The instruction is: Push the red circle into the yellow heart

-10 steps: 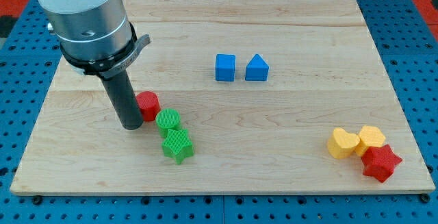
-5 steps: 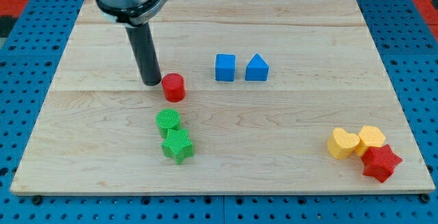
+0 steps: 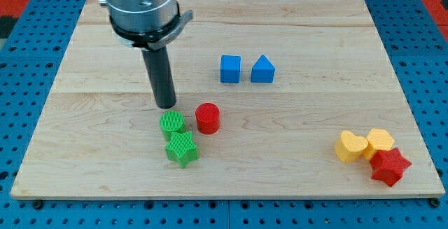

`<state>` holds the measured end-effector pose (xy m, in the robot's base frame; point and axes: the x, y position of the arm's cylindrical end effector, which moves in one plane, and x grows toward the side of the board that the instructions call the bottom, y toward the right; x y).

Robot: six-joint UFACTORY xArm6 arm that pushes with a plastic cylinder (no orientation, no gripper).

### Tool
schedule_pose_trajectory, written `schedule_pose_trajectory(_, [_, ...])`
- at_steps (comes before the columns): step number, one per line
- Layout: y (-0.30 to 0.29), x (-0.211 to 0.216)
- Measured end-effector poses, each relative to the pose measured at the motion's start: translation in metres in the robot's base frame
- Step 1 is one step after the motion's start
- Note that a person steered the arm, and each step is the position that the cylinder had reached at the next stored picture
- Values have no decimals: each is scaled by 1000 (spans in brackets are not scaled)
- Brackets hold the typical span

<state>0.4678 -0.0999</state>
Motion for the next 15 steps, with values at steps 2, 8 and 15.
schedule_pose_trajectory(2, [89, 29])
schedule_pose_trajectory(8, [170, 114])
schedule_pose_trajectory(15, [173, 71])
